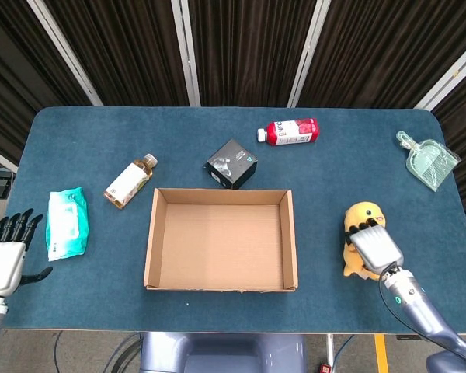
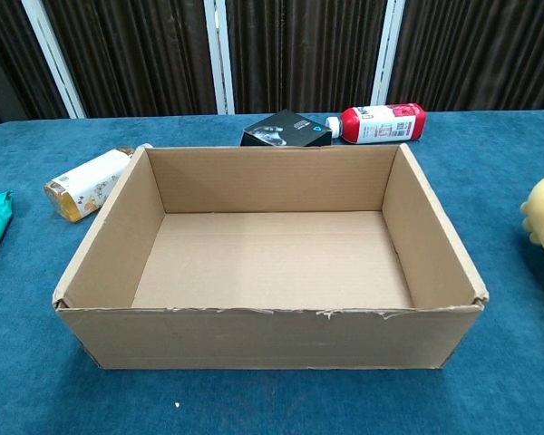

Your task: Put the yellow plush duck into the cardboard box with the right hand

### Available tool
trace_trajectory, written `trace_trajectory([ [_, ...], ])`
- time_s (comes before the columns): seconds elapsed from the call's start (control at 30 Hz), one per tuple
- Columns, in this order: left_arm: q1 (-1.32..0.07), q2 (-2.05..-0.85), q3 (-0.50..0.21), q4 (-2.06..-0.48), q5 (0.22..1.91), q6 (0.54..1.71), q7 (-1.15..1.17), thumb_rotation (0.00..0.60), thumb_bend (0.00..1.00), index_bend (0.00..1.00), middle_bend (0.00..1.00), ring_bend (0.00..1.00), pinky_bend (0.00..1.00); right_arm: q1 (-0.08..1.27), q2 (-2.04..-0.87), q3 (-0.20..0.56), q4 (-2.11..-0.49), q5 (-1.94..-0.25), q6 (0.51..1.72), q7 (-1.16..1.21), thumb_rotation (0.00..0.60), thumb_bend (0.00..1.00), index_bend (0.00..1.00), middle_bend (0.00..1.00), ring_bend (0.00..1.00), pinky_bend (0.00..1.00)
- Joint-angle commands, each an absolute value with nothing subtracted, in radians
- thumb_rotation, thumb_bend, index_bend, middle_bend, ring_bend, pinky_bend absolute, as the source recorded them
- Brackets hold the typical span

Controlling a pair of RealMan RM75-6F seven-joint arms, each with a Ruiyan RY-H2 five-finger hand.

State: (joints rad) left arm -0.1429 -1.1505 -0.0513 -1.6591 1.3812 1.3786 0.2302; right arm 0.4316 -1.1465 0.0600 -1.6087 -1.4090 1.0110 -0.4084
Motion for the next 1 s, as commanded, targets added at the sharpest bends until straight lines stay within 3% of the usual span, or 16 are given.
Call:
trace_trajectory([
  [0.03,-0.140,-1.144,-0.049,-1.661,1.390,1.385,0.218,0.600,0.09,0.08,0.00,0.00,0.00,0.404,-1.052,0.077,-1.745,-1.416,1.094,-0.500,0.600,0.50,0.65,0.51,0.44,0.54],
  [0.23,-0.138,-1.141,-0.047,-1.661,1.396,1.388,0.206,0.600,0.09,0.08,0.00,0.00,0.00,0.422,-0.972,0.122,-1.904,-1.406,1.133,-0.592,0.600,0.50,0.65,0.51,0.44,0.54],
  [0.63,-0.147,-1.142,-0.054,-1.652,1.378,1.371,0.194,0.600,0.09,0.08,0.00,0.00,0.00,0.523,-0.932,0.209,-2.115,-1.310,1.101,-0.773,0.600,0.50,0.65,0.51,0.45,0.54],
  [1.0,-0.156,-1.135,-0.043,-1.649,1.390,1.349,0.176,0.600,0.09,0.08,0.00,0.00,0.00,0.645,-1.130,0.182,-2.273,-1.127,1.099,-1.042,0.600,0.50,0.63,0.50,0.44,0.54],
])
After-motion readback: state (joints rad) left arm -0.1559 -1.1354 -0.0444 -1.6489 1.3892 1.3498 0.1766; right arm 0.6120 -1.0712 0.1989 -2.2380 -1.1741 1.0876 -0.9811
